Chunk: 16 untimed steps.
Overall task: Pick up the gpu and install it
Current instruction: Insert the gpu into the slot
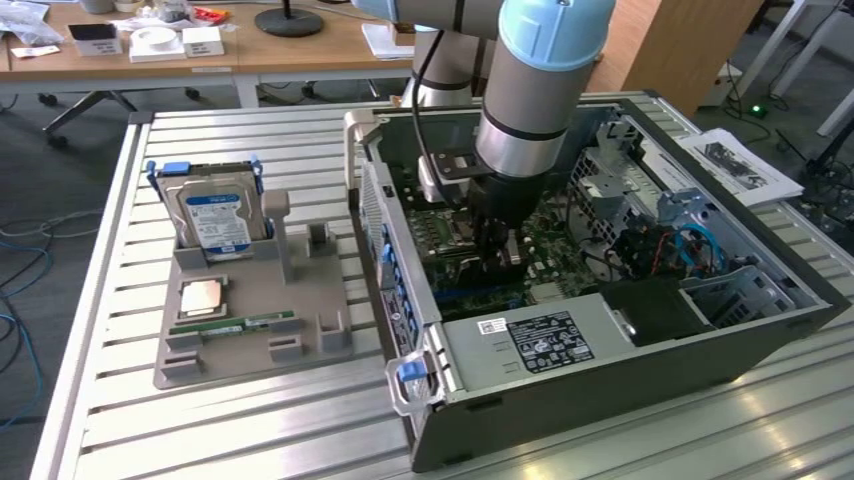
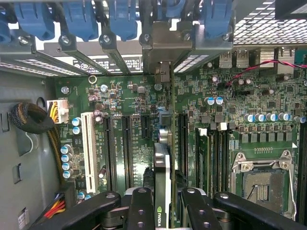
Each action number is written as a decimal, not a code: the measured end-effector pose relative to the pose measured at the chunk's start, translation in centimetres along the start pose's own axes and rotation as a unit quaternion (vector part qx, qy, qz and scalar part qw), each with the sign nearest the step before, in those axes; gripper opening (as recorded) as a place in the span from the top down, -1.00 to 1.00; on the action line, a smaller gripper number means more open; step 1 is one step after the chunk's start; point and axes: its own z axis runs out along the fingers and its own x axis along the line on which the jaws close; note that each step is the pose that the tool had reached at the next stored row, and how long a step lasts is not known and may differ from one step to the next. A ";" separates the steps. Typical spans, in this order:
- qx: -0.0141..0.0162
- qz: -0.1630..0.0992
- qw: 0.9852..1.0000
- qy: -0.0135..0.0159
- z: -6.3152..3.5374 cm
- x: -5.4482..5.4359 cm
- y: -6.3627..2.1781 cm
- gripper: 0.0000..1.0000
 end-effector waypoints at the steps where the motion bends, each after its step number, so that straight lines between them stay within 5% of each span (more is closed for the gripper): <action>1: 0.000 0.000 1.000 0.000 0.01 0.0 0.01 0.47; 16: 0.000 0.000 1.000 0.000 0.08 0.0 0.06 0.47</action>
